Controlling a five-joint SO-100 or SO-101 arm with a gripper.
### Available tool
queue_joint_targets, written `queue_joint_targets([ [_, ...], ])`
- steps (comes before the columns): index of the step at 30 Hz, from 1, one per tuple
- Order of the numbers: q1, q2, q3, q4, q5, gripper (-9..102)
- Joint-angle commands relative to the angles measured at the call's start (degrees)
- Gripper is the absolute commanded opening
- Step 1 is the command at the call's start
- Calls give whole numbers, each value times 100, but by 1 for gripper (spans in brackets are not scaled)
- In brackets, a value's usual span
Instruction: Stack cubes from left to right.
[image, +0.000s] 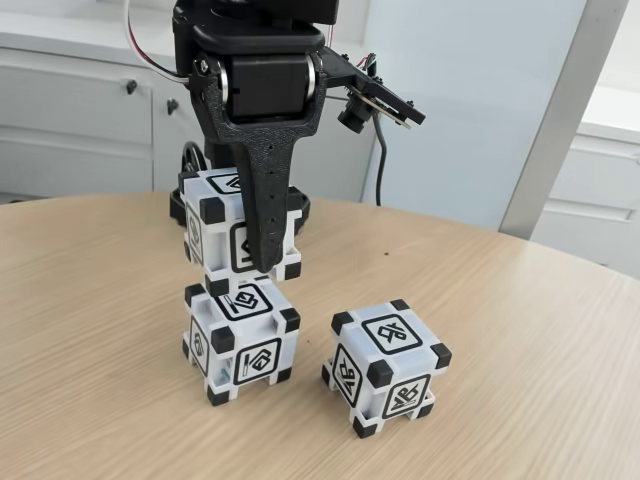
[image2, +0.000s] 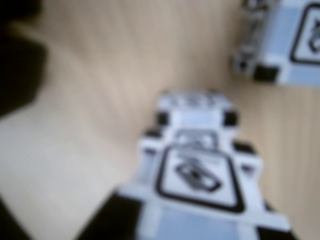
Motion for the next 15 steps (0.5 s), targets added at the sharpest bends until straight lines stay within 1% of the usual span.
queue_joint_targets([
  [1, -26, 35, -26, -439, 246, 15],
  [4, -26, 35, -26, -650, 308, 16],
  [15, -35, 26, -18, -624, 105, 16],
])
